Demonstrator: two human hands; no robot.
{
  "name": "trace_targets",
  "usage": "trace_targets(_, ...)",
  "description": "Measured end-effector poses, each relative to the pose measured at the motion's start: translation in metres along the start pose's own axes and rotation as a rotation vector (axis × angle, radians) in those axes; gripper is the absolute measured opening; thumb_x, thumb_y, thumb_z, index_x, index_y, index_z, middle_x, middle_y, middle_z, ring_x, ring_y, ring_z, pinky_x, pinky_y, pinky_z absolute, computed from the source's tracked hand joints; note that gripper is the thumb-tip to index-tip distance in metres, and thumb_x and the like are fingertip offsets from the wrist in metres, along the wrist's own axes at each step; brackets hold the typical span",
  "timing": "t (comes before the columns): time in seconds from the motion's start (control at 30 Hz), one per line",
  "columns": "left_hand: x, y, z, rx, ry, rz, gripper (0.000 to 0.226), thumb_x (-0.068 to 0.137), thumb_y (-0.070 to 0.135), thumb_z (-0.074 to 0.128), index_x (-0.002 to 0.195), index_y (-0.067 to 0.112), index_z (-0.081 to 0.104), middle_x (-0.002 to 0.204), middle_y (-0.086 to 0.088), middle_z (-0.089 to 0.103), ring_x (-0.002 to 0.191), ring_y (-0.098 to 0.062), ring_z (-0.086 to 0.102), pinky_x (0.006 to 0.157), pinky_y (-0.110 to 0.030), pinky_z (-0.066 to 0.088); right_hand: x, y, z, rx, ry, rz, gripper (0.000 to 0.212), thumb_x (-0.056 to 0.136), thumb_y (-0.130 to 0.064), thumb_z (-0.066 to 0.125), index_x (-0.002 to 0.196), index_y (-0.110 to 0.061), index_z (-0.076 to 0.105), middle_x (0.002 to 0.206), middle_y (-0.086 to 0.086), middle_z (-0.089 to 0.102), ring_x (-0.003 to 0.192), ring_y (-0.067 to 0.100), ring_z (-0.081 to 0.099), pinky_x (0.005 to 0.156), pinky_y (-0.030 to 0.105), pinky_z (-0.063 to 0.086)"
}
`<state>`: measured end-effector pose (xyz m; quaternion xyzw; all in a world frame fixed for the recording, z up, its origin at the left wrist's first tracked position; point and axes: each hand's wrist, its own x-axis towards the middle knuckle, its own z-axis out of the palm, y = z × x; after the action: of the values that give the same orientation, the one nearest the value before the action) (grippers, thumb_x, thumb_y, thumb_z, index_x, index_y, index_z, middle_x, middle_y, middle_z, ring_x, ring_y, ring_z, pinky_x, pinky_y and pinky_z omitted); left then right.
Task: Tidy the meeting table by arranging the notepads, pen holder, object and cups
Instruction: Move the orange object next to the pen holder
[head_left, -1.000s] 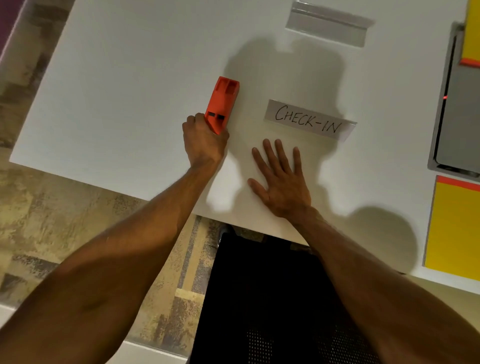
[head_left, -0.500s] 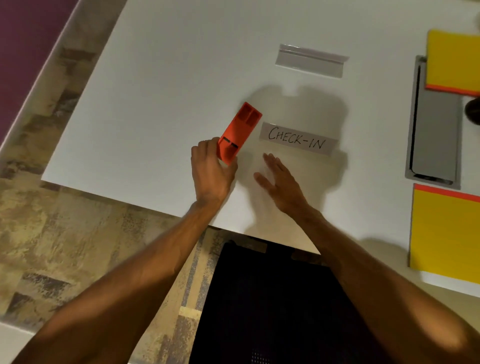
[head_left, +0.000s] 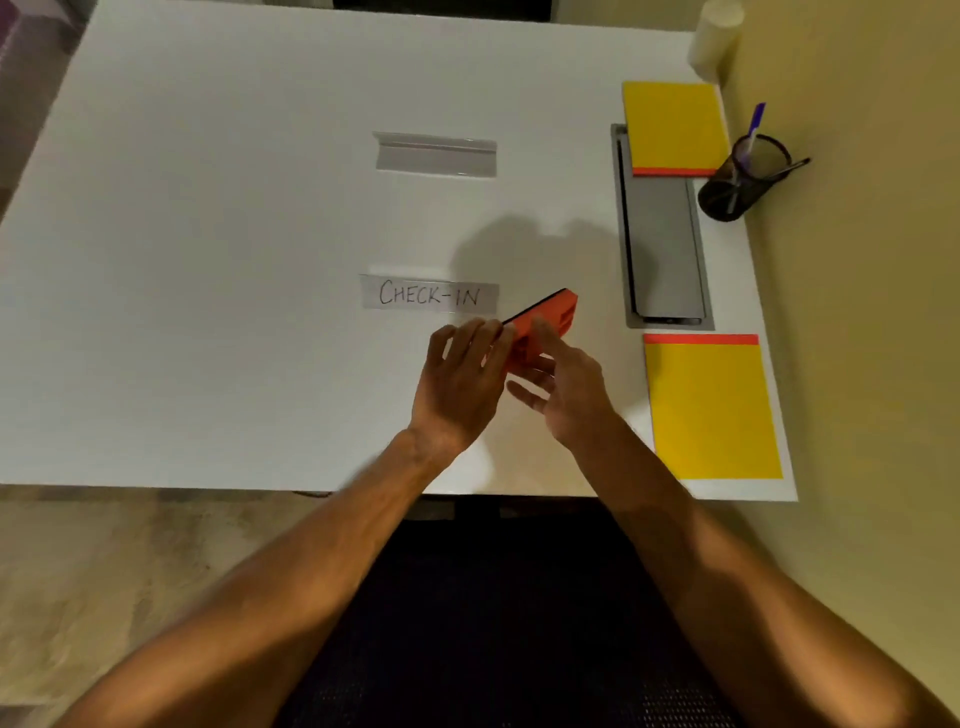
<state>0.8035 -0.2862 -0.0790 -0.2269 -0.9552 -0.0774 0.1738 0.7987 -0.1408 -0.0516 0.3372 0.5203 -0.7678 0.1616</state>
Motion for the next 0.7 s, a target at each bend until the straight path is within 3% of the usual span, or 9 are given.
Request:
trace_targets(0.1,0.017,0.038,0.013,-0.086,-0.070,0.024,0.060,0.084,0.033,0.071,0.134,0.009,0.048,0.128,-0.011,0.060,0.119,-0.030,0.057,0.102,-0.044,0.042,0.004,-0.017,-0.040,-0.031,0.111,-0.019,0.043,0.084,-0.034,0.077,0.116,-0.010,0.061,0.100,0.008,0.076,0.095,0.026,0.074,0.081,0.043,0.058)
trace_targets(0.23,0.034,0.075,0.039,-0.142,-0.313,-0.159,0.083,0.086,0.059,0.057,0.146,0.008,0.031,0.147,-0.013,0.045,0.135,-0.030,0.043,0.111,-0.045,0.035,0.019,-0.039,-0.097,-0.138,0.280,-0.108,0.055,0.085,-0.030,0.077,0.130,-0.010,0.052,0.116,0.010,0.071,0.102,0.027,0.070,0.082,0.042,0.059)
trace_targets(0.43,0.059,0.101,0.096,-0.231,-0.514,-0.263,0.081,0.096,0.065,0.024,0.156,0.013,0.012,0.165,-0.006,0.014,0.152,-0.023,0.010,0.122,-0.039,0.014,0.052,-0.085,-0.180,-0.561,0.505,-0.223,0.060,0.075,-0.035,0.082,0.126,-0.014,0.058,0.120,0.011,0.068,0.104,0.028,0.068,0.087,0.046,0.058)
trace_targets(0.53,0.073,0.107,0.122,-0.244,-0.571,-0.274,0.080,0.096,0.066,0.018,0.157,0.017,0.000,0.166,-0.005,-0.003,0.152,-0.024,-0.008,0.124,-0.045,0.001,0.074,-0.107,-0.207,-0.840,0.571,-0.295,0.068,0.075,-0.044,0.081,0.130,-0.012,0.056,0.127,0.010,0.064,0.103,0.024,0.065,0.083,0.033,0.054)
trace_targets(0.7,0.088,0.116,0.153,-0.110,-0.581,-0.296,0.079,0.093,0.069,0.000,0.156,0.023,-0.009,0.164,-0.005,-0.016,0.150,-0.027,-0.019,0.117,-0.061,-0.008,0.116,-0.135,-0.231,-1.095,0.624,-0.356,0.076,0.076,-0.052,0.078,0.134,-0.013,0.050,0.132,0.010,0.058,0.118,0.031,0.058,0.095,0.043,0.050)
